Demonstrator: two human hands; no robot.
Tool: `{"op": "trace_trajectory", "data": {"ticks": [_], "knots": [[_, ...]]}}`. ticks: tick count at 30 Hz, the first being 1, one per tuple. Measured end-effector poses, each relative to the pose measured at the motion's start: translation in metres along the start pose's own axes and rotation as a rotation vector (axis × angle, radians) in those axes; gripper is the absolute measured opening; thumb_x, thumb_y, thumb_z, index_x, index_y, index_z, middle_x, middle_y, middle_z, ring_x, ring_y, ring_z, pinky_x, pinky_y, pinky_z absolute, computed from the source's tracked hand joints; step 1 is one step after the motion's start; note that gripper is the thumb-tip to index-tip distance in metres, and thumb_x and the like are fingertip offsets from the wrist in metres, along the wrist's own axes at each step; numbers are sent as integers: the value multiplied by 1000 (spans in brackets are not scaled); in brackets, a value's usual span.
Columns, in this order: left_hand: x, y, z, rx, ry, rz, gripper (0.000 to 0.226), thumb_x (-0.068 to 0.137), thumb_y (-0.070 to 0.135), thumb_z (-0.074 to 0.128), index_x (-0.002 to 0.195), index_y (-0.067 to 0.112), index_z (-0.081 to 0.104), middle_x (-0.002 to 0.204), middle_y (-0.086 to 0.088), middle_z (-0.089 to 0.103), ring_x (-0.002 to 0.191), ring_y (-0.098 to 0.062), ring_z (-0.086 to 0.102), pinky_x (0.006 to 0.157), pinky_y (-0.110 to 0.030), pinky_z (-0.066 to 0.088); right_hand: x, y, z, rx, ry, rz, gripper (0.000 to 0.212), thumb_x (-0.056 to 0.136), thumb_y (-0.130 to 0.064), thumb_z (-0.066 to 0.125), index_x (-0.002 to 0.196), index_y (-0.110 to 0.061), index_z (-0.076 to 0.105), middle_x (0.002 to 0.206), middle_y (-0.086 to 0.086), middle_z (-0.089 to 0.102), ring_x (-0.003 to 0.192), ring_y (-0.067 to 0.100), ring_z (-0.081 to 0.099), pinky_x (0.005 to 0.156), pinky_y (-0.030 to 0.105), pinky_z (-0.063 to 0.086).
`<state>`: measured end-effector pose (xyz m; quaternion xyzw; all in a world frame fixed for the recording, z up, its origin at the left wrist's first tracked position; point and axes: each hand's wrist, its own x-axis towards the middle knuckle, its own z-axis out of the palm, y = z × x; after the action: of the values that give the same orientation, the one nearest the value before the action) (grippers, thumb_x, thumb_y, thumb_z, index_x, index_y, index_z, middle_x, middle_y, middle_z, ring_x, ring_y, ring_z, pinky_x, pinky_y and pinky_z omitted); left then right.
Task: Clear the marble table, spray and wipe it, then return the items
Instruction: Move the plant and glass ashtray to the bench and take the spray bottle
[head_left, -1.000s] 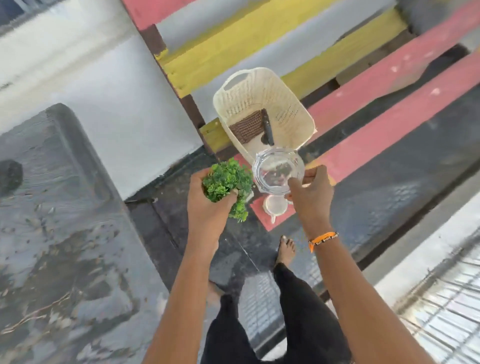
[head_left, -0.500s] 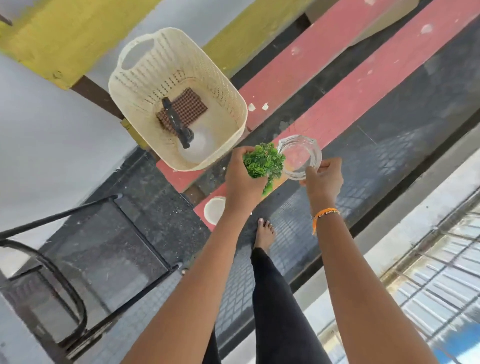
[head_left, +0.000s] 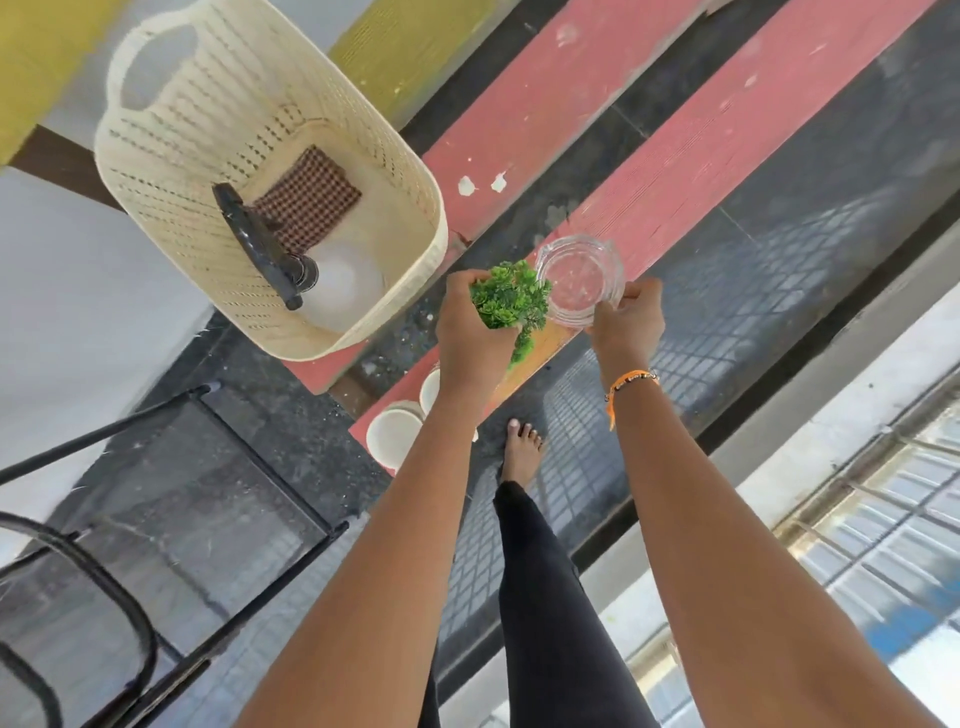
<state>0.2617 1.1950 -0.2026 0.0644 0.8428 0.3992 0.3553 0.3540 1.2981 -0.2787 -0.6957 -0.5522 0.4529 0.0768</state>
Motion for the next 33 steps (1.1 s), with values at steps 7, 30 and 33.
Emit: {"op": "trace_trajectory", "data": {"ticks": [7,30,33], "knots": [[-9,-3,3,139,-39,22,76,67,9,79,131,23,40,130,-4,36,104,-13,41,83,-22,39,-1,3,-7,34,-40,2,25,84,-4,60,107,-6,55,112,12,56,97,27,59,88,42,51],[-90,-9,-131,-389,438,-218,30,88,10,56,105,34,53,92,18,60,78,9,59,69,-13,44,-154,-151,55,-211,-709,-949,41,80,3,61,121,-2,56,118,16,59,108,27,57,98,35,43],[-90,-13,-145,-392,472,-244,30,87,10,56,107,32,53,96,10,62,90,-7,61,79,-24,47,-150,-163,77,-276,-798,-934,48,79,0,66,125,-4,53,128,13,55,117,26,52,102,31,39]]}}
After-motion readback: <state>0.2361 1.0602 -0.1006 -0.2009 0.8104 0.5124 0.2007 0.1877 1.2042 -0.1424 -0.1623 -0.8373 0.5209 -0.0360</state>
